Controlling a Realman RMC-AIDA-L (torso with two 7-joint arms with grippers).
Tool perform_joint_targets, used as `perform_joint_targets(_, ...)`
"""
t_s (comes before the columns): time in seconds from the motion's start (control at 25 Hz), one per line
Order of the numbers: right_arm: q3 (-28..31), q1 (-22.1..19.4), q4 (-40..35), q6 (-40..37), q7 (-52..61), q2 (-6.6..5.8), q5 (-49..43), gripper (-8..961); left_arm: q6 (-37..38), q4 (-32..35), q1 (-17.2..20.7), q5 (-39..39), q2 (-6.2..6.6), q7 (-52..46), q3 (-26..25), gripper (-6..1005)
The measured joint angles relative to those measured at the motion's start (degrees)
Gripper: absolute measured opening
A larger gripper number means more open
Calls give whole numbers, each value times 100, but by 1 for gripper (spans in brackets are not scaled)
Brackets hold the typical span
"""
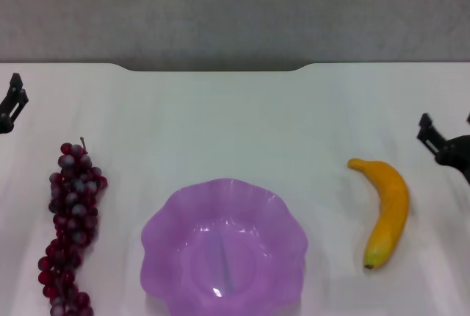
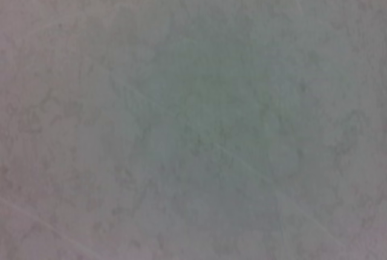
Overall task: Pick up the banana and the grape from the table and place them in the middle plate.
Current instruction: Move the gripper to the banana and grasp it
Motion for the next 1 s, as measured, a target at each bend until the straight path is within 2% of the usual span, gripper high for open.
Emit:
perform_joint_targets(0.24, -3, 107, 60, 539, -7, 6, -309, 901, 0, 0, -14, 1, 0, 3, 8, 902)
perform_joint_targets(0.68, -110, 167, 64, 939, -12, 6, -357, 896, 1, 0, -48, 0, 0, 13, 9, 902)
perform_joint_targets(1.0, -356, 483, 139, 1795, -16, 9, -436, 894, 3, 66, -102, 1, 0, 14, 8, 903)
